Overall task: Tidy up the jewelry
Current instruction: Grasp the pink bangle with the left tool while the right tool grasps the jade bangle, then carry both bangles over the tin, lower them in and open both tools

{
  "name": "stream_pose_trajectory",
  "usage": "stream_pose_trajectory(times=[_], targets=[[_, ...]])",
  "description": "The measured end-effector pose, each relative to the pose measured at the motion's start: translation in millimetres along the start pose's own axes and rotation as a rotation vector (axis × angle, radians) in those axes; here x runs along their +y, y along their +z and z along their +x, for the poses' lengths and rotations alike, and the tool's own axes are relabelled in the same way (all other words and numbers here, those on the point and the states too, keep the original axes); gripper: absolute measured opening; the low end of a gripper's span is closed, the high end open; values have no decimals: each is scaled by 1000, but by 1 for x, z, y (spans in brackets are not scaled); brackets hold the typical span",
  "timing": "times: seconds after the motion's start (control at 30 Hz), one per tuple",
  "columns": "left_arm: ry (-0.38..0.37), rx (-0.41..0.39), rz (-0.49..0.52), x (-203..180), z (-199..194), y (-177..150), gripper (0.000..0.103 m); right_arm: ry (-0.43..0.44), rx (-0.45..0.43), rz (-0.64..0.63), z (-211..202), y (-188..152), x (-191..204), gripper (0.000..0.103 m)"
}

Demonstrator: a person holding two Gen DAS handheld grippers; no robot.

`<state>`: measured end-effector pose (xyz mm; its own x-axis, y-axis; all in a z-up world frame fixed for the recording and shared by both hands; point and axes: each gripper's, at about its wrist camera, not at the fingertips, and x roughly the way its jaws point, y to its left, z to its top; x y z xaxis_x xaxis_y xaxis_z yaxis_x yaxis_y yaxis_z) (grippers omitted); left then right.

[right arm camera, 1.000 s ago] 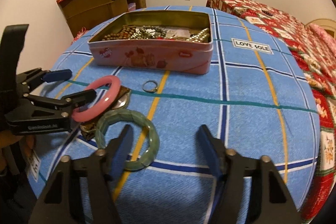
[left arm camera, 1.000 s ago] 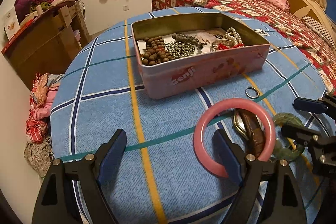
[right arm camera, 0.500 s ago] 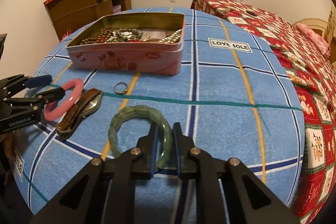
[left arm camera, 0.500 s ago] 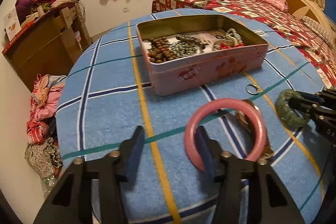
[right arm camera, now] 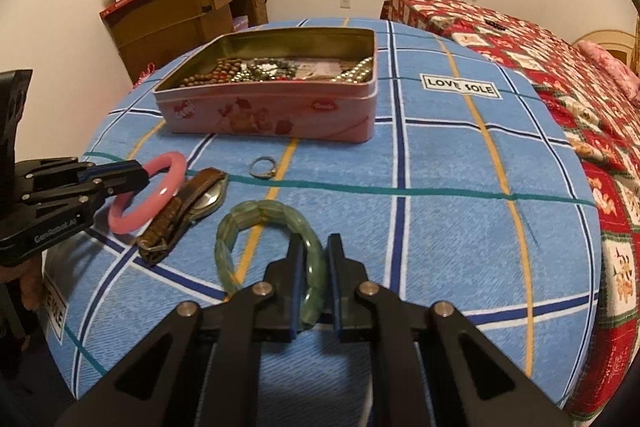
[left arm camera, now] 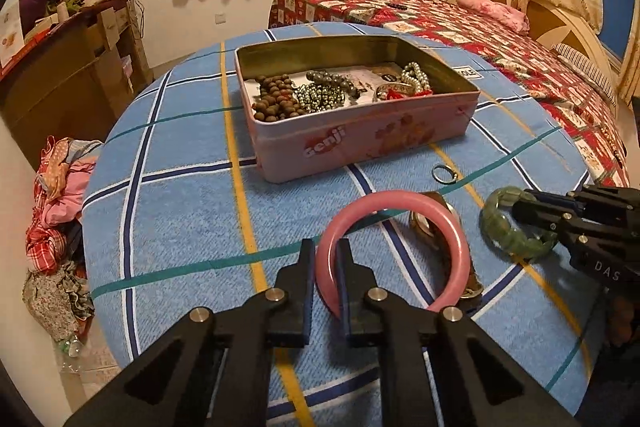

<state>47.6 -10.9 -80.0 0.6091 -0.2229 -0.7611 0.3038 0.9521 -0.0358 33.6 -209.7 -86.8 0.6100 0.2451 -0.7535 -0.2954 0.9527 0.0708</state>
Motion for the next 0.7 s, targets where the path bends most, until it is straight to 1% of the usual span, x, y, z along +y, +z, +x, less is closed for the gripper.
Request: stream_pose_trajectory(times=[0.2, 0.7], targets=[[5, -29, -7, 4, -12, 4, 9, 28, -27, 7, -7, 1, 2, 12], [15, -92, -1, 1, -32, 13, 9, 46, -85, 16, -22, 9, 3, 11]])
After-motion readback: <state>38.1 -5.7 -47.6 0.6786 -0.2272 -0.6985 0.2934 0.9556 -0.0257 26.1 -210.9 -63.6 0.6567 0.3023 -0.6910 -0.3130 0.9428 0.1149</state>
